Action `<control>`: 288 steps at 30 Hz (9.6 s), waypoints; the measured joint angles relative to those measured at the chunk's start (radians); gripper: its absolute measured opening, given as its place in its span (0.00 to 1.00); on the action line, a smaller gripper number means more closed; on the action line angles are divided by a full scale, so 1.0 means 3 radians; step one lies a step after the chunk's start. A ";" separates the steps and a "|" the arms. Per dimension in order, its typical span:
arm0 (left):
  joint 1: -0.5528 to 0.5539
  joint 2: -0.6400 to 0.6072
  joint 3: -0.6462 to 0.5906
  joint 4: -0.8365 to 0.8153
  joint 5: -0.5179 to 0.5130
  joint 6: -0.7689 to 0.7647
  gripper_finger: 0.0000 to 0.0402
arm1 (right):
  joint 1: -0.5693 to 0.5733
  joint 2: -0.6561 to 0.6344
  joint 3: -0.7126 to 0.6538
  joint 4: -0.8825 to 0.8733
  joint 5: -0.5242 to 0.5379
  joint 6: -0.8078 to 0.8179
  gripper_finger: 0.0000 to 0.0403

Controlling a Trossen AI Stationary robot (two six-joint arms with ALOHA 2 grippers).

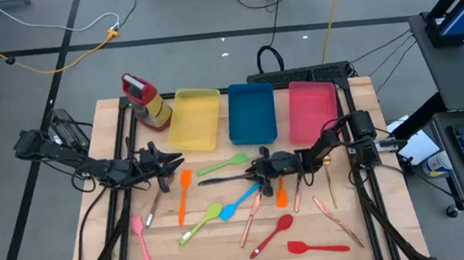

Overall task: Pick & Place Kitchen Items
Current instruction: Put the black knife into the yellow bin, then put the bottom left bronze knife into the yellow bin

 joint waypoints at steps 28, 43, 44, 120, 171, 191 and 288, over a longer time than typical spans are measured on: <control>-0.0001 0.0375 -0.0003 0.0190 0.0097 -0.0414 0.24 | -0.0424 0.0000 -0.0005 0.0092 -0.0507 -0.0439 0.29; 0.0011 0.2172 0.1310 -0.0188 0.0447 0.0283 0.25 | -0.0429 0.0003 0.0000 0.0032 -0.0683 -0.0406 0.22; 0.0023 0.2277 0.1401 -0.0284 0.0449 0.0262 0.25 | -0.0428 0.0003 0.0000 0.0030 -0.0683 -0.0406 0.22; 0.0803 0.3839 0.1768 -0.0441 0.1549 0.0211 0.35 | -0.0449 0.0003 0.0001 0.0750 -0.1312 0.0854 0.21; 0.0551 0.2502 0.1762 -0.1315 0.0666 -0.0061 0.01 | -0.0263 -0.1770 0.0001 -0.0127 -0.0879 -0.0394 0.42; 0.1871 0.2152 0.1766 -0.2105 0.0698 -0.0506 0.02 | -0.0264 -0.1769 0.0000 -0.0276 -0.0880 -0.0394 0.41; -0.0105 0.3139 0.2118 0.0517 0.0442 -0.0530 0.33 | 0.0280 -0.1606 0.0013 -0.0587 -0.1670 -0.0787 0.53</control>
